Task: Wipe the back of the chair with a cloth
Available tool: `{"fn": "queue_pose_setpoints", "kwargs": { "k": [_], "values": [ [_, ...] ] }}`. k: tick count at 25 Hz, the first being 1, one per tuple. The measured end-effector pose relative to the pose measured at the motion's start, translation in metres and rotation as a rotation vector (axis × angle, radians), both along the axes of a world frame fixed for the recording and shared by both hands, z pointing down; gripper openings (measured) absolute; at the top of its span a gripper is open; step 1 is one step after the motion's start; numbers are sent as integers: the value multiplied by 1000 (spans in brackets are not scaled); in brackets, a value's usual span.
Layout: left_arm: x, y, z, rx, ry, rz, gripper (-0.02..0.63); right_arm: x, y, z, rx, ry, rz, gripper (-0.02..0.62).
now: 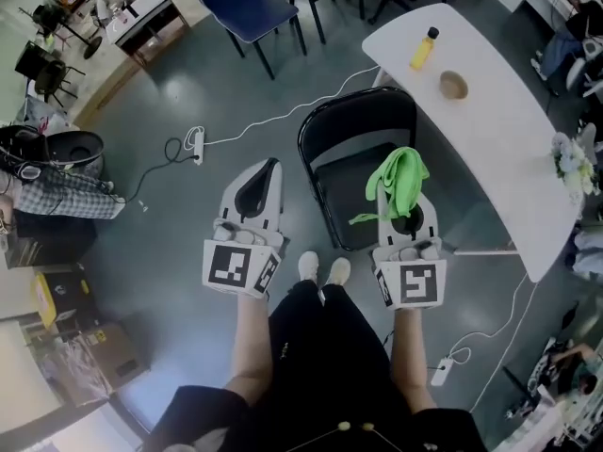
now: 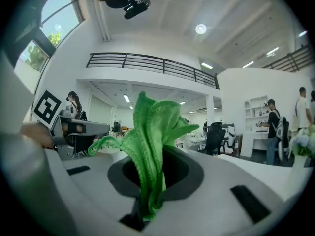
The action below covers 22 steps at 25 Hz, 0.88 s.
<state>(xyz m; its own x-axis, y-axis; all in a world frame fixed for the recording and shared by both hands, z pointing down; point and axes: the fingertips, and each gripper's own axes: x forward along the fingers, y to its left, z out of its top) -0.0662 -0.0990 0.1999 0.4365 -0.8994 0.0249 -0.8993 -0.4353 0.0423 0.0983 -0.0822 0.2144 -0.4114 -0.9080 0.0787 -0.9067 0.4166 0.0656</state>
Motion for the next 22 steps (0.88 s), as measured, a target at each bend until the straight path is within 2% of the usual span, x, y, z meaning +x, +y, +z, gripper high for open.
{"fn": "queue_pose_setpoints", "kwargs": {
  "k": [4,7,10,14,22],
  "values": [
    [25,3,-45,73,-11,89,5,28,12,-49,52,-9,80,45],
    [45,8,-73,118,-26,157,5,51,19,-79,72,-95,154,46],
    [59,16,-98,170,-19,208,5,63,23,-104,102,-148,184,44],
    [71,15,-121,215,-15,242,5,67,23,-125,171,-116,192,44],
    [71,12,-143,257,-23,244,5,54,31,-145,233,-11,167,41]
  ]
}}
